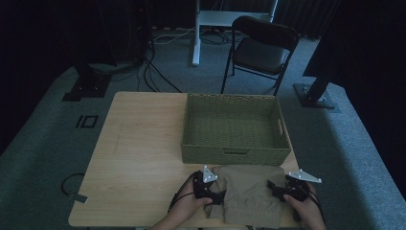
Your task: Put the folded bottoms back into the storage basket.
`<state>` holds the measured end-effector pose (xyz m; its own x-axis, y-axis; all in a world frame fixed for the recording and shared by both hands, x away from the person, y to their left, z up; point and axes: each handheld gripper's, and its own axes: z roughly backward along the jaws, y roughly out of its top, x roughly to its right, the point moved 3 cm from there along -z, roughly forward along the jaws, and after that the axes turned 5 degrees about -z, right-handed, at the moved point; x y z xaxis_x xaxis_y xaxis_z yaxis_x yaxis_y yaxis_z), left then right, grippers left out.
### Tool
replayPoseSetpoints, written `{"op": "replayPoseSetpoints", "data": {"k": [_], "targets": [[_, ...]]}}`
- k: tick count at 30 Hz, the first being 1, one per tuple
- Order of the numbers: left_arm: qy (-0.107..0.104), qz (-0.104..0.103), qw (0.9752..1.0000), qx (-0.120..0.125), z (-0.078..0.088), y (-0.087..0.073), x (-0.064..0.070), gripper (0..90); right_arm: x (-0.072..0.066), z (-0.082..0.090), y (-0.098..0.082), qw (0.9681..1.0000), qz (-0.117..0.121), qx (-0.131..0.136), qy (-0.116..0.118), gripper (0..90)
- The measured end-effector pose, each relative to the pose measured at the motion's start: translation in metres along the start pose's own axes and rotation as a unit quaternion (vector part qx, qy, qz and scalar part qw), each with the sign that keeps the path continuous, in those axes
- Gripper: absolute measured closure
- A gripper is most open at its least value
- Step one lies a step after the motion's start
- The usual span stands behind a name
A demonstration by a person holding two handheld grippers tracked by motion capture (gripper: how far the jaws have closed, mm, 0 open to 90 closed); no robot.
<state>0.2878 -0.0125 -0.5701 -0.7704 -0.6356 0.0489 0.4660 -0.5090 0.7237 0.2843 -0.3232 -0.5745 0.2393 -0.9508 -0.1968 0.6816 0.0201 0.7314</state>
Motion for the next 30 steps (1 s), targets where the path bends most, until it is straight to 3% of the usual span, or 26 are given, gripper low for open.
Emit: {"op": "replayPoseSetpoints", "data": {"k": [1, 2, 7, 8, 11, 13, 15, 16, 17, 20, 22, 25, 30], "targets": [[0.0, 0.0, 1.0, 0.0, 0.0, 0.0, 0.0, 15.5, -0.001, 0.0, 0.0, 1.0, 0.002, -0.001, 0.001, 12.8], [0.008, -0.013, 0.9999, 0.005, -0.003, 0.0, 0.001, 15.5, -0.001, 0.0, 0.0, 1.0, 0.006, -0.002, 0.0, 12.8], [0.019, -0.022, 0.9996, 0.0, -0.007, 0.003, 0.003, 15.4, -0.004, 0.0, -0.001, 0.9998, 0.017, -0.006, -0.002, 12.8], [0.026, -0.036, 0.999, -0.006, -0.008, 0.004, 0.005, 15.4, -0.004, 0.0, -0.002, 0.9998, 0.019, -0.007, -0.004, 13.1], [0.028, -0.037, 0.9989, -0.007, -0.011, 0.006, 0.005, 15.1, -0.005, 0.0, -0.002, 0.9995, 0.027, -0.008, -0.013, 15.1], [0.03, -0.036, 0.9989, -0.007, -0.012, 0.007, 0.005, 15.2, -0.007, 0.0, -0.003, 0.9993, 0.033, -0.005, -0.017, 22.8], [0.029, -0.034, 0.999, -0.002, -0.013, 0.009, 0.005, 16.9, -0.009, 0.002, -0.002, 0.9992, 0.038, -0.004, -0.005, 34.0], [0.025, -0.041, 0.9989, 0.004, -0.013, 0.009, 0.004, 23.1, -0.01, 0.003, -0.002, 0.9992, 0.038, -0.007, -0.005, 37.8], [0.025, -0.041, 0.9989, 0.004, -0.013, 0.009, 0.004, 35.6, -0.01, 0.003, -0.002, 0.9992, 0.038, -0.007, -0.005, 37.8], [-0.008, -0.03, 0.9993, 0.02, -0.013, 0.012, 0.004, 66.1, -0.014, 0.005, -0.001, 0.999, 0.033, -0.023, 0.019, 62.3], [-0.022, -0.025, 0.9992, 0.021, -0.014, 0.012, 0.004, 76.8, -0.017, 0.005, 0.0, 0.9988, 0.032, -0.027, 0.025, 69.3], [-0.024, -0.032, 0.999, 0.021, -0.014, 0.012, 0.004, 82.2, -0.019, 0.007, 0.0, 0.9986, 0.037, -0.029, 0.024, 75.6], [-0.036, -0.019, 0.999, 0.019, -0.008, 0.016, 0.003, 84.1, -0.021, 0.011, 0.002, 0.9987, 0.03, -0.028, 0.031, 79.6]]}}
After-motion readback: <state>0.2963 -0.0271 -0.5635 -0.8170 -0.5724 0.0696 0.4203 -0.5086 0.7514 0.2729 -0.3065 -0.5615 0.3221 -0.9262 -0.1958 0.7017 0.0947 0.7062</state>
